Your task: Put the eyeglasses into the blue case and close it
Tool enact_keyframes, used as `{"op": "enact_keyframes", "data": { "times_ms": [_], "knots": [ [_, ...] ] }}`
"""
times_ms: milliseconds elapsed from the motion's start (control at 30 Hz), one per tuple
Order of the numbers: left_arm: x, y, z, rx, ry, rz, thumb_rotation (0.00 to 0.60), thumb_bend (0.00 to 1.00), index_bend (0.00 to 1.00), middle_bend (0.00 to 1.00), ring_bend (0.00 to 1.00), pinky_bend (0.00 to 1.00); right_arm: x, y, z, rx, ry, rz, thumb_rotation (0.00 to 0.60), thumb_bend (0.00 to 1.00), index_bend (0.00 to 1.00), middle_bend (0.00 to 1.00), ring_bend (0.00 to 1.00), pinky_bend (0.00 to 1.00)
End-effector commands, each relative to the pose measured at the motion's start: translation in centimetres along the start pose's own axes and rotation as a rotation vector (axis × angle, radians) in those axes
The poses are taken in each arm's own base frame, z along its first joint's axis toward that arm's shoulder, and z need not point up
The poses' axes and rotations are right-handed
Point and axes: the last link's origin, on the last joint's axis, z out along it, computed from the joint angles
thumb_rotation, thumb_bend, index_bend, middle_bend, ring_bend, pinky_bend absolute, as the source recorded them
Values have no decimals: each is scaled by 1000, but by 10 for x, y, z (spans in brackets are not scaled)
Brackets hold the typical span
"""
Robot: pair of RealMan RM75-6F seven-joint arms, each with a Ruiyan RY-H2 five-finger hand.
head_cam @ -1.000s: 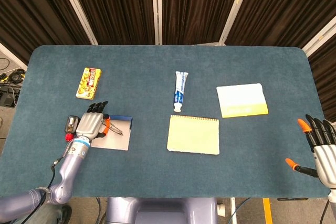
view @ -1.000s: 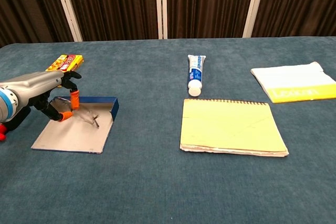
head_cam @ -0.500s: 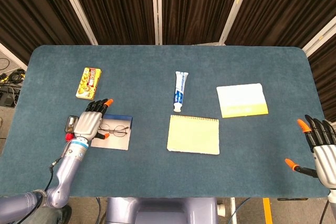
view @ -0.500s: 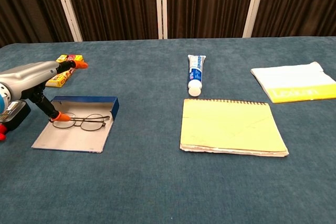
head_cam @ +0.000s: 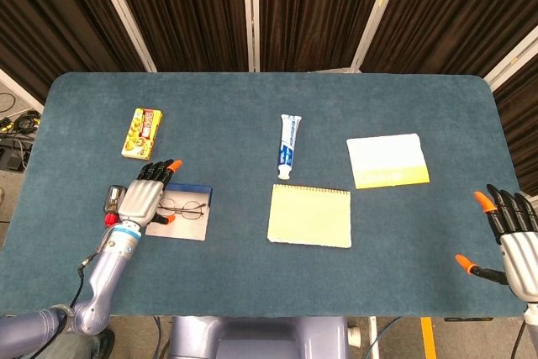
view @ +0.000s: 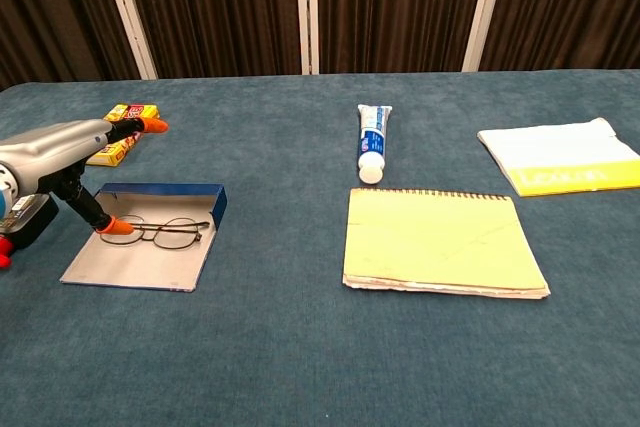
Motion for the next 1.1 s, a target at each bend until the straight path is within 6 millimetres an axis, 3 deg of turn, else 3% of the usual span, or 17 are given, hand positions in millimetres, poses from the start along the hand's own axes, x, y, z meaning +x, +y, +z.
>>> {"op": "enact_keyframes", "data": {
  "times_ms": [33,567,933,1100],
  "knots": [
    [-1,-1,-1,-3,-1,10,600,128,0,0,0,0,0,0,-1,1,-1,0,600,0,0,0,0,0],
    [-21,20,35,-29,-39,94,600,144,0,0,0,0,0,1,0,-2,1,-1,600,0,1,0,0,0],
    [-15,12,59,7,-21,94,600,148,0,0,0,0,-2,3,2,-15,-4,-8,600,0,2,0,0,0],
    [-11,7,61,5,-16,96,600,148,0,0,0,0,-3,3,3,-16,-6,-10,600,0,2,0,0,0]
  ]
}}
